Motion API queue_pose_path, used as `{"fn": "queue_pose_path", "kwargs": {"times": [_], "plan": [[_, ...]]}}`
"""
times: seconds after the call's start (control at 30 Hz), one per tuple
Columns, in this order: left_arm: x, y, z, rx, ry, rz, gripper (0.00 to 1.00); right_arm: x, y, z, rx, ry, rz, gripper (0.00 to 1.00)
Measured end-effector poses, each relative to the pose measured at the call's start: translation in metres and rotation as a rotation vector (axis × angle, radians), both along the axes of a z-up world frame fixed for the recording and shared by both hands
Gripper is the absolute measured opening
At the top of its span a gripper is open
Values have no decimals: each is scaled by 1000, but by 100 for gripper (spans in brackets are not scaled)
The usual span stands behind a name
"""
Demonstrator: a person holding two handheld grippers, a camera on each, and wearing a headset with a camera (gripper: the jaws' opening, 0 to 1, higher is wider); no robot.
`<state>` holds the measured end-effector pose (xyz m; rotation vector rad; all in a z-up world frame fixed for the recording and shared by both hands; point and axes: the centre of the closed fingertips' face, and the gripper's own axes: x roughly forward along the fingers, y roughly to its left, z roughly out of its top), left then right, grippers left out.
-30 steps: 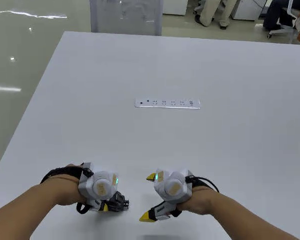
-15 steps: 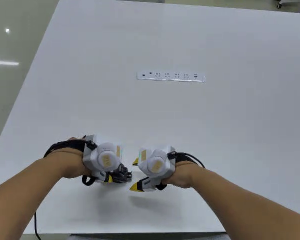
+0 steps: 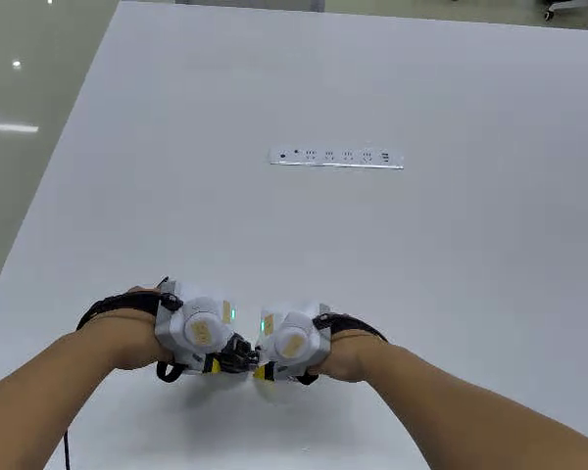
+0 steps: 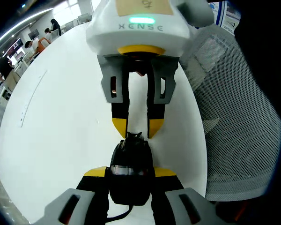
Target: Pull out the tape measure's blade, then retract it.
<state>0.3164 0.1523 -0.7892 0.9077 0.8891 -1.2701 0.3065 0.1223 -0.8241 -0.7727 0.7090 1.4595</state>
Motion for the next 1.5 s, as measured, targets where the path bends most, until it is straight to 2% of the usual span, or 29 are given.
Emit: {"fn": "queue_pose_path", "kwargs": {"times": [0.17, 0.23, 0.33, 0.47, 0.6, 0.73, 0.83, 0.93, 1.07, 1.13, 1.5], "plan": [[0, -1, 0, -11, 2, 5, 31, 6, 2, -2, 4, -13, -9, 15], [0, -1, 0, -17, 4, 8, 31, 5, 2, -2, 9, -7, 2, 16], [1, -1, 0, -17, 5, 7, 31, 4, 1, -3, 15, 21, -18, 16], [1, -2, -1, -21, 6, 11, 31, 4, 3, -3, -13, 16, -40, 16], [1, -2, -1, -19, 9, 20, 32, 5, 3, -4, -18, 6, -42, 16], [2, -1, 0, -58, 11, 38, 32, 6, 3, -3, -9, 18, -14, 14], [2, -1, 0, -75, 10, 58, 32, 9, 0, -2, -6, 48, -53, 12], [3, -1, 1, -84, 6, 72, 32, 9, 0, -2, -4, 25, -52, 12], [2, -1, 0, -77, -5, 49, 32, 8, -4, -2, 13, 18, -48, 12], [2, -1, 0, -75, -4, 45, 31, 10, -7, -2, 17, 42, -78, 12], [3, -1, 0, -75, -3, 49, 32, 10, -23, -3, 4, 38, -95, 12]]}}
